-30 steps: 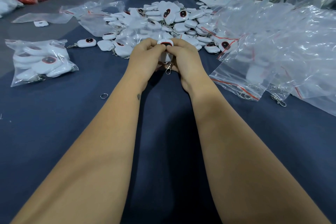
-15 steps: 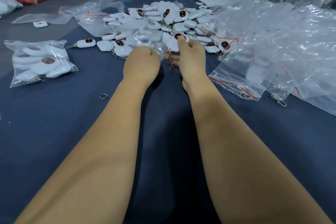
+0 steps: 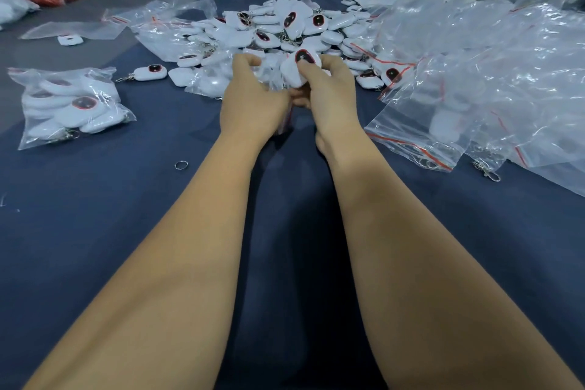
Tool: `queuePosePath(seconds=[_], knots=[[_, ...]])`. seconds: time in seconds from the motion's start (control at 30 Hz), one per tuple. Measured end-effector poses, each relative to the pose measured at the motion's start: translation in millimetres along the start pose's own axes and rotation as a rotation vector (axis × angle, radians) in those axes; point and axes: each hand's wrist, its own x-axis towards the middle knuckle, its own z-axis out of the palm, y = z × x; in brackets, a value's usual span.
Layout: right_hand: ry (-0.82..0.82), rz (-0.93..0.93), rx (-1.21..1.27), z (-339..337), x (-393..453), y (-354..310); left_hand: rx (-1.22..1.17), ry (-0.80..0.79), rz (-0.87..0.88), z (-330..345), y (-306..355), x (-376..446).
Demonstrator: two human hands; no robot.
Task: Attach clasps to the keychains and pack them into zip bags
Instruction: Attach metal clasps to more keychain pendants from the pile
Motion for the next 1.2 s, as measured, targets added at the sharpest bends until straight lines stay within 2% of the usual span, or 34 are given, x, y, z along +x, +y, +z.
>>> queuePosePath(seconds=[0.07, 0.13, 0.23, 0.37, 0.47, 0.5, 0.6, 0.73, 0.8, 0.9, 0.93, 1.0, 1.03, 1.1, 1.17, 1.2], knots=[[0.02, -0.115, -0.188, -1.2, -0.7, 3.3, -0.125, 0.022, -0.091, -3.4, 1.5, 3.9], [-0.019, -0.18, -0.255, -2.6, -2.4, 3.7, -0.262, -0.004, -0.113, -5.8, 3.6, 4.6], [-0.113, -0.131, -0.208, -2.8, -3.4, 2.3, -0.423, -0.042, -0.172, -6.7, 4.8, 3.9], [-0.163, -0.034, -0.209, -2.8, -0.4, 2.7, -0.571, -0.038, -0.2, -6.5, 8.5, 1.7], [-0.12, -0.111, -0.319, -3.9, 0.5, 5.0, -0.613, 0.016, -0.201, -9.2, 10.8, 1.3], [-0.096, -0.153, -0.368, -4.4, -0.1, 5.4, -0.581, 0.048, -0.172, -9.9, 11.1, 1.3], [-0.11, -0.219, -0.427, -4.5, -1.3, 7.3, -0.257, 0.112, 0.006, -9.9, 9.8, 2.6], [-0.245, -0.133, -0.623, -2.5, -2.7, 6.7, 0.034, 0.014, 0.046, -8.1, 7.2, 2.9], [-0.24, -0.115, -0.619, -1.2, -3.4, 7.6, 0.106, 0.099, 0.005, -10.5, 1.8, 7.0], [-0.11, -0.244, -0.63, 0.8, -3.7, 9.1, -0.016, 0.252, -0.045, -16.5, -2.0, 11.6], [-0.092, -0.287, -0.67, 1.8, -2.5, 10.1, -0.034, 0.299, -0.002, -17.1, -0.8, 10.7], [-0.169, -0.353, -0.754, 4.4, -1.9, 11.9, -0.08, 0.371, 0.141, -16.2, 7.2, 5.6], [-0.234, -0.37, -0.742, 6.4, -3.1, 11.7, -0.128, 0.42, 0.192, -16.2, 11.0, 3.3], [-0.279, -0.326, -0.58, 10.0, -6.1, 8.8, -0.306, 0.597, 0.161, -19.2, 13.3, 5.4], [-0.221, -0.328, -0.492, 10.3, -7.6, 7.0, -0.511, 0.785, 0.063, -26.5, 12.6, 9.8], [-0.198, -0.369, -0.531, 11.0, -8.9, 7.5, -0.555, 0.844, 0.058, -29.7, 12.4, 10.5]])
